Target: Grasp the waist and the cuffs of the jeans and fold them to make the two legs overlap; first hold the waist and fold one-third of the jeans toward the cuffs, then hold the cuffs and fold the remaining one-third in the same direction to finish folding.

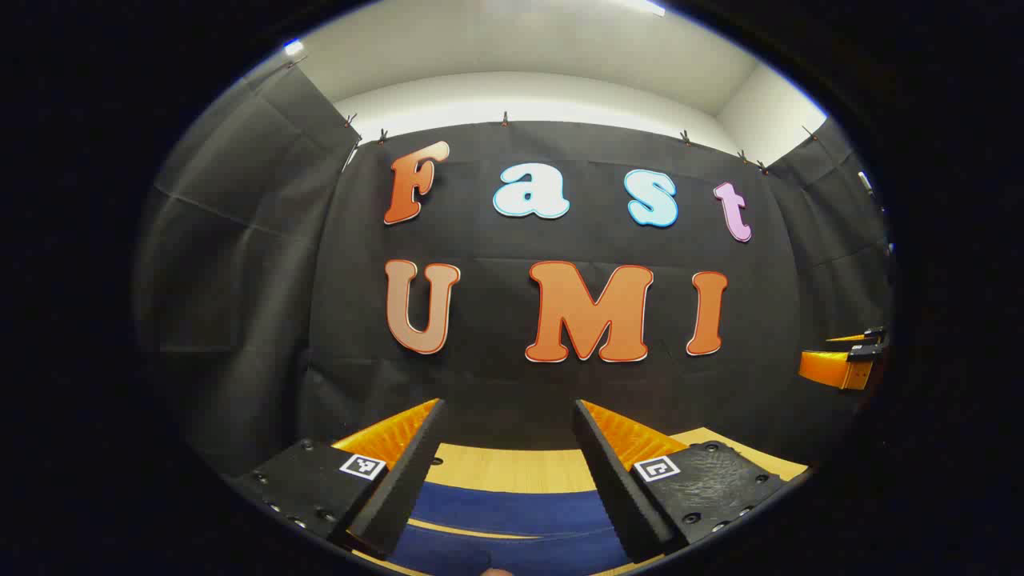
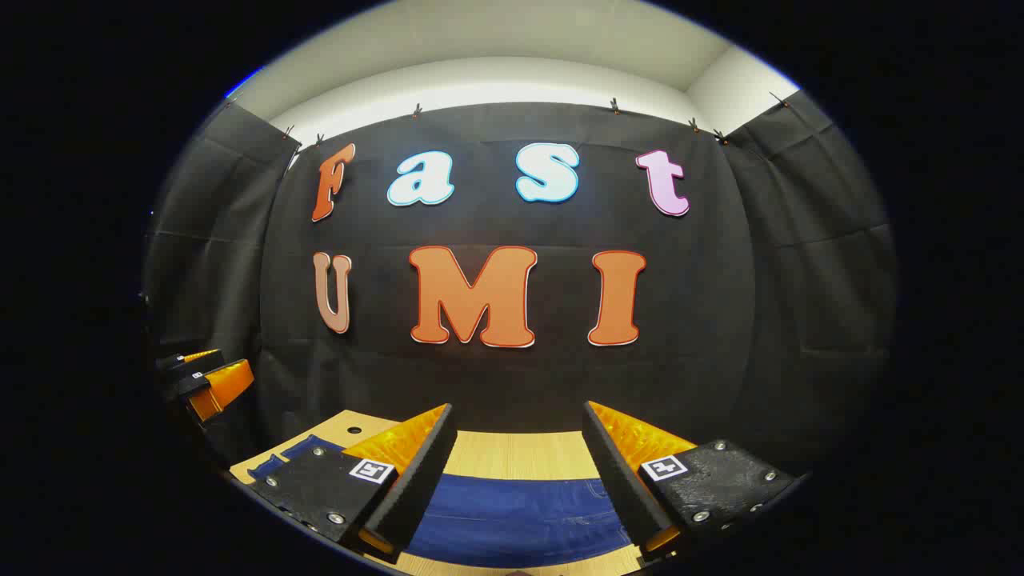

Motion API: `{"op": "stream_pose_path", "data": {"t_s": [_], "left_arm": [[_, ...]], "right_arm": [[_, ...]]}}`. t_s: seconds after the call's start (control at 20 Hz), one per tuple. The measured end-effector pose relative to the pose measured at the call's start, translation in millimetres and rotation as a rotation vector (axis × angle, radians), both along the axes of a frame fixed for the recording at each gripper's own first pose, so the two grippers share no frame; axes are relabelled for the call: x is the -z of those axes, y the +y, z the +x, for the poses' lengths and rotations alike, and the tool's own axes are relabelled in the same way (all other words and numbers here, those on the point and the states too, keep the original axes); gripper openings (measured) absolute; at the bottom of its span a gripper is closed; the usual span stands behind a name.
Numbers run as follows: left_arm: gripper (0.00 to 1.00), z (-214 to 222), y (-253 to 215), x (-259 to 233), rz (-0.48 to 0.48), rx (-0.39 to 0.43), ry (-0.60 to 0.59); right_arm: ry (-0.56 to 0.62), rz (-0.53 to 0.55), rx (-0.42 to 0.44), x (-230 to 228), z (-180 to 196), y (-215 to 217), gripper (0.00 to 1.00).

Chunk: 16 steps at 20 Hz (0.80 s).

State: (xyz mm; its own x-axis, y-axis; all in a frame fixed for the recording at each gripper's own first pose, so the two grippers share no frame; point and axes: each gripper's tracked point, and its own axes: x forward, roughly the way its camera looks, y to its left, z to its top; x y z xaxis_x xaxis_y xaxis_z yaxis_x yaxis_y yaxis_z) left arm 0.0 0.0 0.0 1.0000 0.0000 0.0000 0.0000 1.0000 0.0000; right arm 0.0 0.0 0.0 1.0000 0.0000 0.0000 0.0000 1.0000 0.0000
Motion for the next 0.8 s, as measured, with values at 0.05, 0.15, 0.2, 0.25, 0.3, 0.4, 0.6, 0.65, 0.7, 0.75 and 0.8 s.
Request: {"op": "stream_pose_path", "data": {"t_s": [0.05,0.15,0.2,0.25,0.3,0.4,0.6,0.65,0.7,0.75,0.8], "left_arm": [[0.94,4,-1,-5,0.003,-0.006,-0.014],[0.94,8,-6,-10,0.003,-0.018,-0.033],[0.97,9,-8,-13,0.007,-0.027,-0.042],[0.94,11,-12,-13,0.012,-0.032,-0.047],[0.94,13,-19,-13,0.015,-0.029,-0.052],[0.94,21,-36,-11,0.003,-0.012,-0.05],[0.94,35,-58,6,0.0,-0.03,-0.03],[0.97,39,-63,8,0.003,-0.036,-0.028],[0.96,42,-67,11,0.006,-0.042,-0.027],[0.96,44,-70,14,0.008,-0.05,-0.022],[0.94,45,-72,18,0.009,-0.057,-0.016]], "right_arm": [[-0.009,-0.005,-0.004,-2,4,-2,0.96],[-0.026,-0.021,-0.006,-4,12,-9,1.0],[-0.03,-0.024,-0.007,-5,17,-13,1.0],[-0.027,-0.02,-0.015,-3,20,-15,1.0],[-0.029,-0.014,-0.024,-2,23,-17,1.0],[-0.031,-0.007,-0.029,-1,32,-25,1.0],[-0.016,0.035,-0.045,7,48,-41,0.98],[-0.011,0.043,-0.047,9,52,-45,1.0],[-0.01,0.043,-0.055,10,55,-48,1.0],[-0.004,0.037,-0.064,13,57,-50,0.92],[0.006,0.032,-0.076,19,61,-52,0.92]]}}
